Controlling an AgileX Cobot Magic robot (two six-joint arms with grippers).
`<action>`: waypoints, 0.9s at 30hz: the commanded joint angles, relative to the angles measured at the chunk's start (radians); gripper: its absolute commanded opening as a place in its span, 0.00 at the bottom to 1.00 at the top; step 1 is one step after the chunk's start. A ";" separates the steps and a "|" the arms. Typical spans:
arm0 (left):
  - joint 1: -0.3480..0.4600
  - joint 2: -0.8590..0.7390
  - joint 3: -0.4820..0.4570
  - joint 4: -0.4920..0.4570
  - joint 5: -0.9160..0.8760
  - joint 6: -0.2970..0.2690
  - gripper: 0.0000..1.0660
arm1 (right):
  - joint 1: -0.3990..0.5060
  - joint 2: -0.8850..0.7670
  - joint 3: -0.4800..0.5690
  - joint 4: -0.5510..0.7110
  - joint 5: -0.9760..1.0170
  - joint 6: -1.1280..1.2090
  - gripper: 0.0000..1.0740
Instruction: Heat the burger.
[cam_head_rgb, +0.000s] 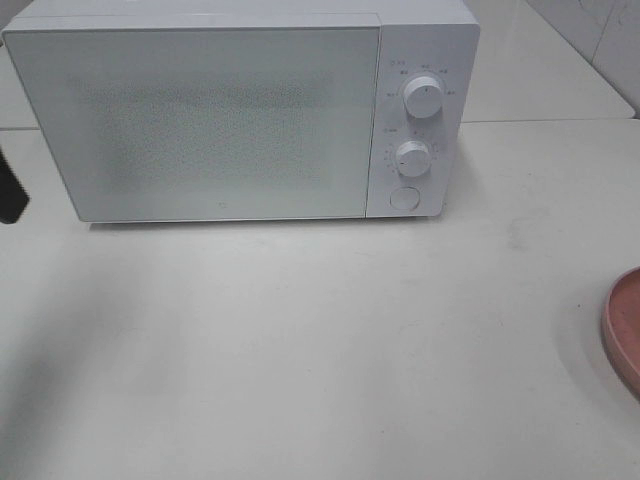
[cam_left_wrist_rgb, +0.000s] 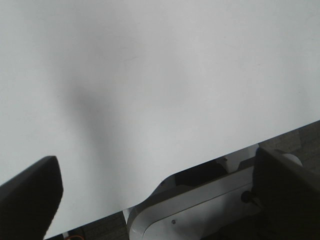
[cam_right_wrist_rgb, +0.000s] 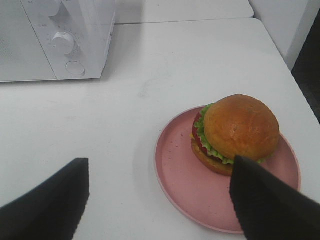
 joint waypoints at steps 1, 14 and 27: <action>0.076 -0.084 0.072 0.016 0.011 -0.008 0.91 | -0.009 -0.027 0.003 -0.003 -0.002 -0.015 0.70; 0.186 -0.448 0.353 0.125 -0.044 -0.012 0.91 | -0.009 -0.027 0.003 -0.003 -0.002 -0.015 0.70; 0.183 -0.716 0.495 0.105 -0.130 -0.013 0.91 | -0.009 -0.027 0.003 -0.003 -0.002 -0.015 0.70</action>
